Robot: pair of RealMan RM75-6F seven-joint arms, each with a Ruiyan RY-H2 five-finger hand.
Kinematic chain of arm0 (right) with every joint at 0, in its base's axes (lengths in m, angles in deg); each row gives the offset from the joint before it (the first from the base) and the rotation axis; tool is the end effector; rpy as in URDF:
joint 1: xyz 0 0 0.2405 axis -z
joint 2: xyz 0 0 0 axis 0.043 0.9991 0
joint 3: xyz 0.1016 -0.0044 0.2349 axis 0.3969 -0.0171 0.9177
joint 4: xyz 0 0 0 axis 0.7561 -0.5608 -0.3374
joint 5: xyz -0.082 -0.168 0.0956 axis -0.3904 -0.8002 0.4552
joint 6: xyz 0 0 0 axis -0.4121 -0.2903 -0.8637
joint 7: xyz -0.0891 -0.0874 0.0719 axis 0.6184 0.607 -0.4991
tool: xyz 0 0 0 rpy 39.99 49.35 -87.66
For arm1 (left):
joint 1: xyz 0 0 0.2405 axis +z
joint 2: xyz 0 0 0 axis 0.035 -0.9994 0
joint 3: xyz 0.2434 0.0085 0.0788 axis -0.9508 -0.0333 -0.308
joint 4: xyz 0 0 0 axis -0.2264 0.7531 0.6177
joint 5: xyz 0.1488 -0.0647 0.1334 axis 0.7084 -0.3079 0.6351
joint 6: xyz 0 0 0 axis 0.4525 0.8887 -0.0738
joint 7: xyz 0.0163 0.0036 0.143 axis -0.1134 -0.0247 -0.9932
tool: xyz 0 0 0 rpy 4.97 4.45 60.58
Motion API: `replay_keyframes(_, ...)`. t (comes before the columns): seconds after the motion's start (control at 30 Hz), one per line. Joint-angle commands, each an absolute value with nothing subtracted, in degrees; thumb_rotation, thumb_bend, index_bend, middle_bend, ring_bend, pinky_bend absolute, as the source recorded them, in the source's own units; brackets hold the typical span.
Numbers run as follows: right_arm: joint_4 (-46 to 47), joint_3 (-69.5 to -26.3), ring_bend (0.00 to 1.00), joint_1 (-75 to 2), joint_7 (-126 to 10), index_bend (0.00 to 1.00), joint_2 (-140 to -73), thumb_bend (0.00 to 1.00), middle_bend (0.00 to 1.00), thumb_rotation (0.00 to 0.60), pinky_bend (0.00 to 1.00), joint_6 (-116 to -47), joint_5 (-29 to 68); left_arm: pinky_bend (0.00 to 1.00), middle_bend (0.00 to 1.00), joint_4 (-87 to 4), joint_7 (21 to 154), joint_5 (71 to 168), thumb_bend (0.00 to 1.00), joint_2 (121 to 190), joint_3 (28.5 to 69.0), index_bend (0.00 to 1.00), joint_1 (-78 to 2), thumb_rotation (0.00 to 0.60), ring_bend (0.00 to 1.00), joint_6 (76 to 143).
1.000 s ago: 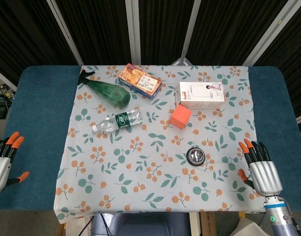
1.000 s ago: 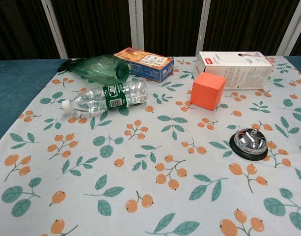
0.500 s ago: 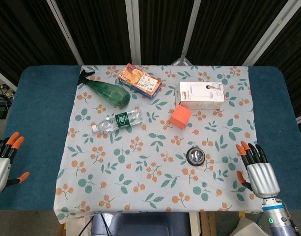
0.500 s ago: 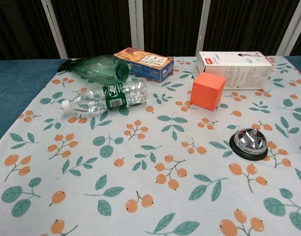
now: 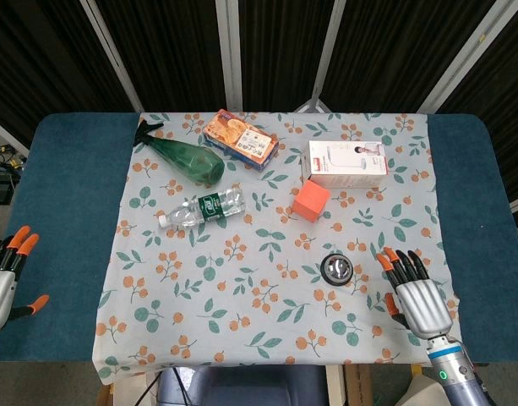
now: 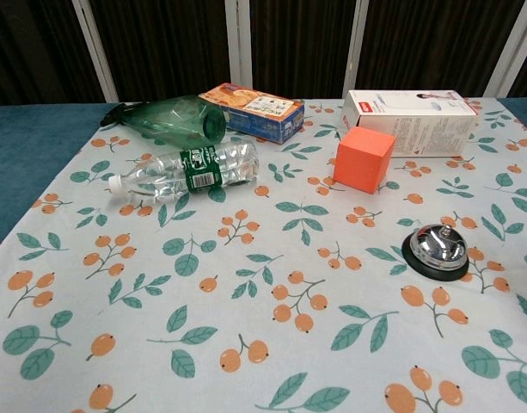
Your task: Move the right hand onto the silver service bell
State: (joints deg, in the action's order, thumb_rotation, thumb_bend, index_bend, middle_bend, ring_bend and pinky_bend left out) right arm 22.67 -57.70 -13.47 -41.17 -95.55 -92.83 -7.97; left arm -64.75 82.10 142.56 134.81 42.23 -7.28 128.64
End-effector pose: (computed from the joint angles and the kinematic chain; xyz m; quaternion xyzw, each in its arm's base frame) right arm -0.2595 -0.1944 0.0787 0.6975 -0.3642 0.3592 0.5018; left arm -0.3082 0.1781 0.1565 -0.6085 -0.3883 -0.3521 0.5958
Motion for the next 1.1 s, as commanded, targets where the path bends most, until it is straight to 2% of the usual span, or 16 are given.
replay_keyframes(0.03, 22.92, -56.75, 0.0, -15.12, -39.5, 0.0, -97.56, 1.0, 0.0, 0.6, 0.0, -90.36, -6.47, 0.0, 0.0, -64.77, 82.0, 142.41, 0.01, 134.81, 42.28, 0.0, -7.35, 0.6, 0.0, 128.48)
replay_keyframes(0.37, 20.15, -55.21, 0.0, -18.77, -30.35, 0.0, -104.45, 1.0, 0.0, 0.6, 0.0, -84.23, -1.08, 0.0, 0.0, -64.5, 82.08, 142.03, 0.01, 134.91, 42.42, 0.0, -7.52, 0.6, 0.0, 128.08)
replay_keyframes(0.6, 18.42, -55.05, 0.0, -19.77, -26.63, 0.0, -108.08, 1.0, 0.0, 0.6, 0.0, -82.7, 1.75, 0.0, 0.0, -64.3, 82.51, 142.24, 0.01, 134.91, 42.35, 0.0, -7.57, 0.6, 0.0, 128.01)
replay_keyframes(1.1, 15.93, -57.07, 0.0, -20.32, -23.21, 0.0, -110.29, 1.0, 0.0, 0.6, 0.0, -80.85, 4.54, 0.0, 0.0, -64.33, 82.6, 142.38, 0.01, 134.99, 42.23, 0.0, -7.55, 0.6, 0.0, 127.98)
